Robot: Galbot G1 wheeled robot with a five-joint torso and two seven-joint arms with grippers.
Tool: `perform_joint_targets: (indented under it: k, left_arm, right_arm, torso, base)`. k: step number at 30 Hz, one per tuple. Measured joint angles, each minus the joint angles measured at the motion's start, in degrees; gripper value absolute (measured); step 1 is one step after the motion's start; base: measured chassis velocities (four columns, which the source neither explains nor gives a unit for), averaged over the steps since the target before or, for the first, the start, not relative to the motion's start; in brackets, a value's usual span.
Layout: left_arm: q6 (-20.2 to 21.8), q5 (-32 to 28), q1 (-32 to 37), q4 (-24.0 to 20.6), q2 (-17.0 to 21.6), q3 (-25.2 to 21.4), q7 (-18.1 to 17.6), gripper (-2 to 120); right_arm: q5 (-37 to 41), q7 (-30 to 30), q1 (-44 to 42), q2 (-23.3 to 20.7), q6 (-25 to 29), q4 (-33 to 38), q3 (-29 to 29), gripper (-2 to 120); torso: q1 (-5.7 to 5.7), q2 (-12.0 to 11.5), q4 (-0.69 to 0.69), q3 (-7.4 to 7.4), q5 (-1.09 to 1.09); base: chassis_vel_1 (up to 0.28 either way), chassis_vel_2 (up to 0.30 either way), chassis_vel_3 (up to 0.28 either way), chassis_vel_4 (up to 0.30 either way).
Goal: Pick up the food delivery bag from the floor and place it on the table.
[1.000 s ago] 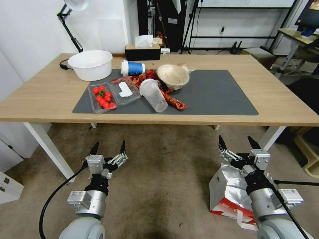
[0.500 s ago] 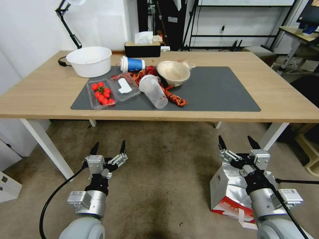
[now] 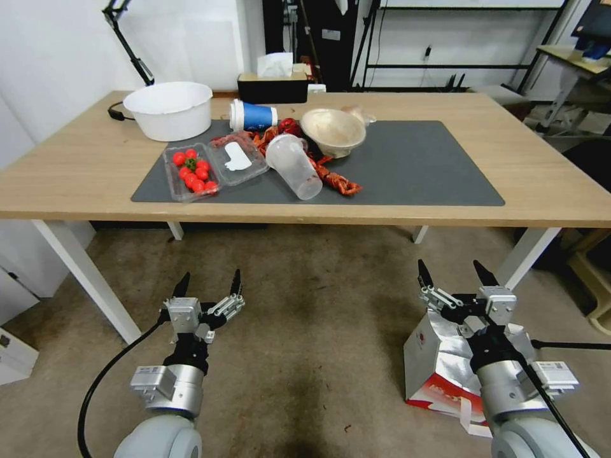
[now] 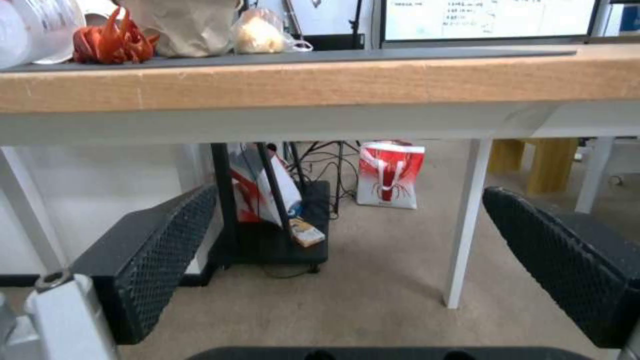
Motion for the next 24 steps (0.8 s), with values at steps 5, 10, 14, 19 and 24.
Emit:
perform_joint_targets:
  k: [5,10,14,19,24]
  left_arm:
    - [-0.02,-0.03,-0.14,0.26,0.09,0.01,0.0,100]
    - [-0.06,-0.1,-0.23,0.5,0.19,0.01,0.0,100]
    - [-0.07,-0.22,-0.36,0.61,0.25,0.0,0.0,100]
    - [-0.07,-0.24,-0.42,0.76,0.3,-0.04,0.01,100]
    - [-0.07,-0.27,-0.48,0.85,0.35,-0.05,0.01,100]
  right_arm:
    - [-0.11,-0.03,0.1,0.1,0.11,-0.29,-0.13,100]
    - [-0.15,-0.04,0.18,0.13,0.18,-0.4,-0.15,100]
    - [-0.2,-0.08,0.23,0.19,0.28,-0.49,-0.15,100]
    - [-0.25,-0.11,0.26,0.2,0.33,-0.58,-0.15,100]
    - [-0.3,-0.12,0.3,0.23,0.37,-0.67,-0.15,100]
  torso:
    - [-0.59,-1.56,0.0,-0.97,0.0]
    - [-1.09,-2.93,0.0,-1.84,0.0]
    - [-1.61,-4.36,0.0,-2.74,0.0]
    - [-2.08,-5.64,0.0,-3.57,0.0]
    - [-2.47,-6.71,0.0,-4.23,0.0]
  base:
    - [0.0,0.0,0.0,0.0]
    - [0.0,0.0,0.0,0.0]
    - [0.0,0.0,0.0,0.0]
    - [0.0,0.0,0.0,0.0]
    - [0.0,0.0,0.0,0.0]
